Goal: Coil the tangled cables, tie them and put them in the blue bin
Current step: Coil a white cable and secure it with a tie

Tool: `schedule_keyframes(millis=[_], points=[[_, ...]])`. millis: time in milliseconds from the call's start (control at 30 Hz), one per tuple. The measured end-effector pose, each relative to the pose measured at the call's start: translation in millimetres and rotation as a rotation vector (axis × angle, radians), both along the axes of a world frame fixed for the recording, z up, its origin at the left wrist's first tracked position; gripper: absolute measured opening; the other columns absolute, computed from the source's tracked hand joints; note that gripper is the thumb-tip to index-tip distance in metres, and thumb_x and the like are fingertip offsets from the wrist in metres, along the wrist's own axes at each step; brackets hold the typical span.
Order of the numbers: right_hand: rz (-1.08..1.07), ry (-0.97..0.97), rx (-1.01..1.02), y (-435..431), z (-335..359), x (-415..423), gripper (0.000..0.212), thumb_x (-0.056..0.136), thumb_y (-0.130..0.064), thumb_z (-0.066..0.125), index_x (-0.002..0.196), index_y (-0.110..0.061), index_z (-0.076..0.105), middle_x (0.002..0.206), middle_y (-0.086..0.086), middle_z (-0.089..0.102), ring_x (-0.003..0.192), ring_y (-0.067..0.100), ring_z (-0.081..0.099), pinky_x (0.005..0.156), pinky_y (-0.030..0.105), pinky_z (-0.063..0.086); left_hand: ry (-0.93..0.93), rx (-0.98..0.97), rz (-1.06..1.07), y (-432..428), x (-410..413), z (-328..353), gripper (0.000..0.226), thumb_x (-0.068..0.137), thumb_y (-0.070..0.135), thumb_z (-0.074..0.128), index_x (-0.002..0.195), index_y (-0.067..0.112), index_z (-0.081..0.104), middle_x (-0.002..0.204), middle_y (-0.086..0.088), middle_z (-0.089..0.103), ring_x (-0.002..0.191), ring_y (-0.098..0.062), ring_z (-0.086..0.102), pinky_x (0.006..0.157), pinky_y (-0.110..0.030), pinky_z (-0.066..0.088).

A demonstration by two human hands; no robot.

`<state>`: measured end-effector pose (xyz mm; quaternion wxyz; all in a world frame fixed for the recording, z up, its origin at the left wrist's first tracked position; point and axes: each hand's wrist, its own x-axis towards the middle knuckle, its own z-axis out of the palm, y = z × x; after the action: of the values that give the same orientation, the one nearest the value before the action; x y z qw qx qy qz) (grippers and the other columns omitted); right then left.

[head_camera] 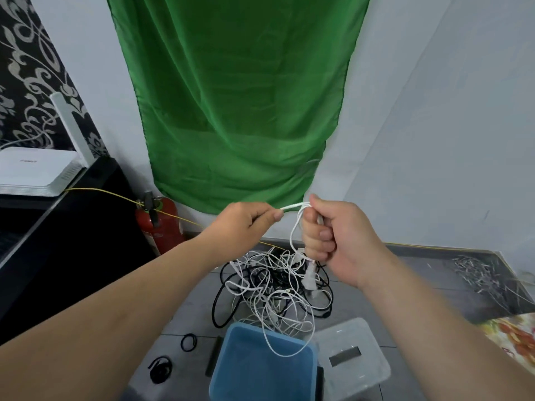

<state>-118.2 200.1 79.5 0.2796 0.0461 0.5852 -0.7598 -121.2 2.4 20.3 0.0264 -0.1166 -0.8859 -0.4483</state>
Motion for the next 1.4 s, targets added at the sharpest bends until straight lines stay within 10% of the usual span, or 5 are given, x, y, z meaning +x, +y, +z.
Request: schedule_keyframes(millis=[300,567,1033,1300,1400], points=[[-0.44,-0.108,-0.471,10.3,0.4,-16.4,0.034,0.107,-0.017,0.034,0.079,-0.013,0.052,0.059,0.0,0.04,0.048,0.014,0.03,0.055,0.028,0.029,-0.222,-0.2,-0.158,15.7,8.8,-20.8,0.015,0.105,0.029,0.048,0.097,0.035,0.06,0.084,-0.002,0.068,0.07,-0.022,0.062,0.065,-0.037,0.052],[-0.592,0.021,-0.306,33.3,-3.5,-27.7,0.032,0.11,-0.019,0.035,0.085,-0.011,0.054,0.062,0.002,0.048,0.053,0.016,0.039,0.059,0.03,0.036,-0.368,-0.638,-0.298,34.2,23.3,-31.6,0.045,0.084,0.002,0.054,0.11,0.039,0.06,0.11,0.014,0.067,0.102,-0.013,0.061,0.083,-0.028,0.05],[-0.031,0.633,0.805,39.5,-25.9,-9.8,0.026,0.104,-0.016,0.05,0.085,-0.009,0.068,0.073,-0.002,0.074,0.066,0.002,0.068,0.067,0.022,0.052,0.146,-0.181,-0.229,44.4,17.8,13.5,0.027,0.073,0.007,0.046,0.078,0.021,0.069,0.077,0.008,0.065,0.082,-0.014,0.057,0.076,-0.034,0.051],[0.24,0.322,0.592,30.0,-21.4,2.5,0.04,0.103,-0.033,0.058,0.069,-0.011,0.059,0.047,-0.002,0.042,0.044,0.015,0.035,0.051,0.029,0.03,0.145,-0.032,0.037,16.2,-0.6,18.5,0.031,0.09,0.011,0.07,0.119,0.025,0.069,0.114,0.013,0.062,0.093,0.0,0.059,0.081,-0.009,0.043],[0.099,0.224,0.407,32.6,-13.8,-2.2,0.045,0.101,-0.024,0.058,0.06,-0.015,0.043,0.048,-0.001,0.025,0.044,0.014,0.02,0.051,0.031,0.017,-0.003,-0.086,0.091,6.6,-1.6,18.4,0.032,0.092,0.025,0.073,0.123,0.031,0.066,0.11,0.013,0.067,0.082,-0.004,0.063,0.08,-0.026,0.054]])
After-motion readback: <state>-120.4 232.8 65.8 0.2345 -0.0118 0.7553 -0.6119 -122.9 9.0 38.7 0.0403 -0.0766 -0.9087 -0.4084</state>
